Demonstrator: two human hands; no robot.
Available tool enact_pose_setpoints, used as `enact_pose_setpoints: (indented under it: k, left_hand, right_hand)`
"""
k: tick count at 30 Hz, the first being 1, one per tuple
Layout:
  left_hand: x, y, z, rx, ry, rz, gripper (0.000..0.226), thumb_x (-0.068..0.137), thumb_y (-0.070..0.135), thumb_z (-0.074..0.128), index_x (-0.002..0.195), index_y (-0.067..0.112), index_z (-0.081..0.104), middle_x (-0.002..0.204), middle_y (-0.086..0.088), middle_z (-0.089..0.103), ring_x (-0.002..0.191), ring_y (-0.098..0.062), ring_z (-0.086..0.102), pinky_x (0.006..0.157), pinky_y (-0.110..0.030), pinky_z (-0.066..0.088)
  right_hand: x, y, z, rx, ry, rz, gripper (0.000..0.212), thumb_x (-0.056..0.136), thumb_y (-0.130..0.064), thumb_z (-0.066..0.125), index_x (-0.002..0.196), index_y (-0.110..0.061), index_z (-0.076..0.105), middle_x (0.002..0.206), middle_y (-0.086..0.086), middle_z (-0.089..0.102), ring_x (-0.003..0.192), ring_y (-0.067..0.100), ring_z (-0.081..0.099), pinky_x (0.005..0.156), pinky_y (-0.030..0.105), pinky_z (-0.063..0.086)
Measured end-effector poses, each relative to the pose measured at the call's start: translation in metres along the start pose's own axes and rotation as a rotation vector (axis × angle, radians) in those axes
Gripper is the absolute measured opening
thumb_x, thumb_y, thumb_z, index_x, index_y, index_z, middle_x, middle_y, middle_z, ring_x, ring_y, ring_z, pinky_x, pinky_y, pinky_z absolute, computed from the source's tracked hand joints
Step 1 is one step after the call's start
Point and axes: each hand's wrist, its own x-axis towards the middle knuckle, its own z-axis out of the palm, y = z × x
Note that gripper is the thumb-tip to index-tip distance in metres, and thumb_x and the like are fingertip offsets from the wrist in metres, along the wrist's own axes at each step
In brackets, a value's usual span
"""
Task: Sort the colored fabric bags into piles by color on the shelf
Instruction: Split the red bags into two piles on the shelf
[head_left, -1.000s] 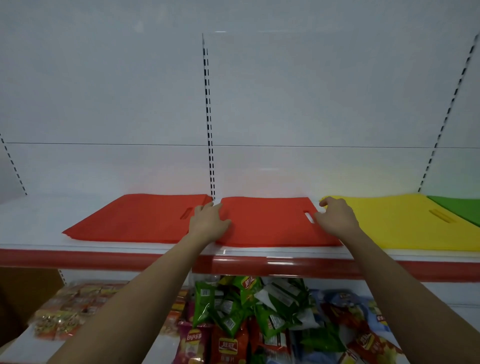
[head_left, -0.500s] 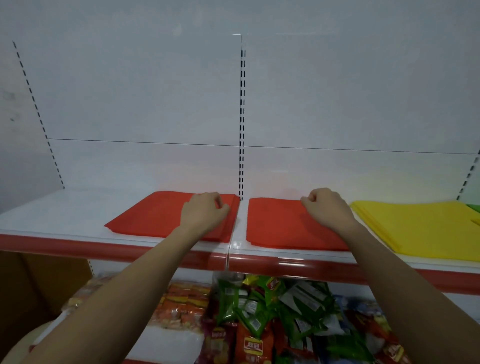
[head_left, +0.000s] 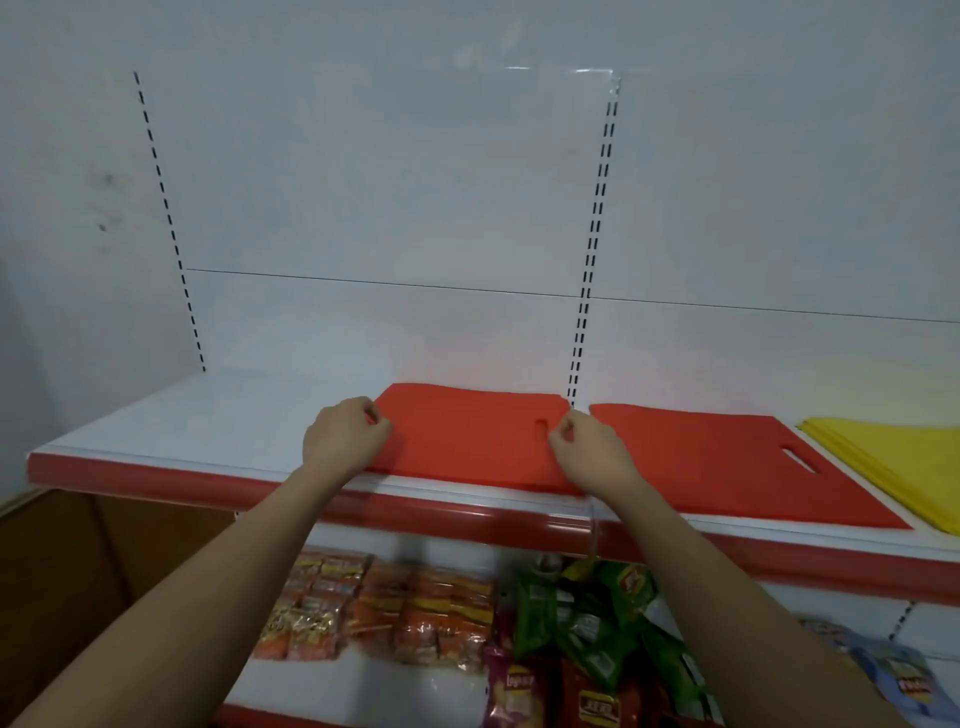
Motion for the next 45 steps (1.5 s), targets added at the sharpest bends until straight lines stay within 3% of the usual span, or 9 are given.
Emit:
enact_pose_setpoints:
  k: [6, 10, 17, 23, 31, 36, 40, 43, 45]
  left_hand:
    - [0.020, -0.041, 0.005, -0.224, 0.018, -0.088, 0.023, 0.090, 0.019, 0.055, 0.105, 0.011, 0.070, 0.109, -0.006, 0.069, 0.105, -0.028, 0.060, 0.084, -0.030, 0.042]
    - [0.033, -0.048, 0.013, -0.269, -0.034, -0.082, 0.030, 0.087, 0.028, 0.063, 0.112, 0.014, 0.068, 0.112, -0.006, 0.068, 0.103, -0.026, 0.062, 0.091, -0.036, 0.049]
    - [0.040, -0.060, 0.031, -0.141, -0.036, -0.018, 0.059, 0.081, 0.042, 0.073, 0.129, 0.011, 0.059, 0.125, -0.012, 0.058, 0.104, -0.030, 0.062, 0.090, -0.040, 0.048]
    - [0.037, -0.061, 0.031, -0.240, 0.029, 0.018, 0.046, 0.083, 0.031, 0.075, 0.123, 0.013, 0.061, 0.115, -0.008, 0.067, 0.101, -0.026, 0.062, 0.086, -0.037, 0.047]
    - [0.031, -0.060, 0.029, -0.306, 0.090, 0.026, 0.032, 0.087, 0.033, 0.072, 0.113, 0.017, 0.063, 0.104, -0.007, 0.071, 0.090, -0.026, 0.066, 0.081, -0.036, 0.050]
    - [0.031, -0.056, 0.025, -0.300, 0.082, 0.037, 0.015, 0.095, 0.031, 0.061, 0.100, 0.018, 0.065, 0.098, -0.005, 0.069, 0.078, -0.021, 0.060, 0.073, -0.031, 0.045]
    - [0.037, -0.049, 0.015, -0.188, 0.064, 0.049, 0.027, 0.094, 0.037, 0.058, 0.106, 0.019, 0.075, 0.108, -0.005, 0.070, 0.100, -0.029, 0.062, 0.086, -0.039, 0.051]
    - [0.039, -0.038, 0.002, -0.203, 0.078, 0.054, 0.025, 0.092, 0.035, 0.061, 0.102, 0.018, 0.077, 0.107, -0.004, 0.071, 0.107, -0.030, 0.060, 0.089, -0.040, 0.051]
    - [0.041, -0.027, -0.006, -0.316, -0.003, 0.046, 0.022, 0.093, 0.021, 0.061, 0.107, 0.013, 0.075, 0.103, -0.007, 0.073, 0.101, -0.029, 0.065, 0.090, -0.038, 0.051]
  right_hand:
    - [-0.002, -0.004, 0.044, 0.124, 0.312, 0.088, 0.009, 0.087, -0.009, 0.054, 0.097, -0.010, 0.054, 0.101, 0.011, 0.055, 0.093, 0.025, 0.047, 0.077, 0.031, 0.034]
    - [-0.001, -0.002, 0.050, 0.080, 0.319, 0.143, 0.014, 0.089, -0.016, 0.059, 0.097, -0.015, 0.048, 0.103, 0.007, 0.049, 0.094, 0.021, 0.041, 0.077, 0.029, 0.030]
    - [0.004, 0.005, 0.054, 0.024, 0.327, 0.182, 0.033, 0.088, -0.027, 0.067, 0.110, -0.005, 0.054, 0.107, 0.013, 0.060, 0.090, 0.023, 0.050, 0.074, 0.029, 0.035]
    - [0.006, 0.006, 0.053, 0.032, 0.371, 0.226, 0.030, 0.088, -0.028, 0.069, 0.105, -0.005, 0.061, 0.104, 0.013, 0.066, 0.094, 0.030, 0.060, 0.078, 0.035, 0.046]
    - [0.000, 0.003, 0.054, 0.076, 0.439, 0.209, 0.019, 0.090, -0.025, 0.067, 0.089, -0.011, 0.055, 0.086, 0.005, 0.061, 0.078, 0.024, 0.055, 0.066, 0.031, 0.040]
    - [0.000, 0.001, 0.054, 0.026, 0.401, 0.162, 0.017, 0.092, -0.026, 0.065, 0.091, -0.009, 0.062, 0.098, 0.005, 0.052, 0.086, 0.023, 0.052, 0.073, 0.029, 0.037]
    - [0.000, -0.003, 0.044, 0.047, 0.400, 0.170, 0.026, 0.093, -0.028, 0.064, 0.099, -0.004, 0.070, 0.109, 0.014, 0.051, 0.100, 0.029, 0.052, 0.087, 0.034, 0.042]
    - [0.001, -0.008, 0.029, 0.117, 0.404, 0.147, 0.023, 0.093, -0.026, 0.062, 0.088, -0.006, 0.073, 0.088, 0.012, 0.066, 0.090, 0.031, 0.061, 0.073, 0.034, 0.046]
    - [0.003, -0.011, 0.018, 0.175, 0.380, 0.138, 0.021, 0.094, -0.023, 0.060, 0.096, -0.006, 0.072, 0.089, 0.011, 0.071, 0.089, 0.032, 0.065, 0.075, 0.035, 0.050]
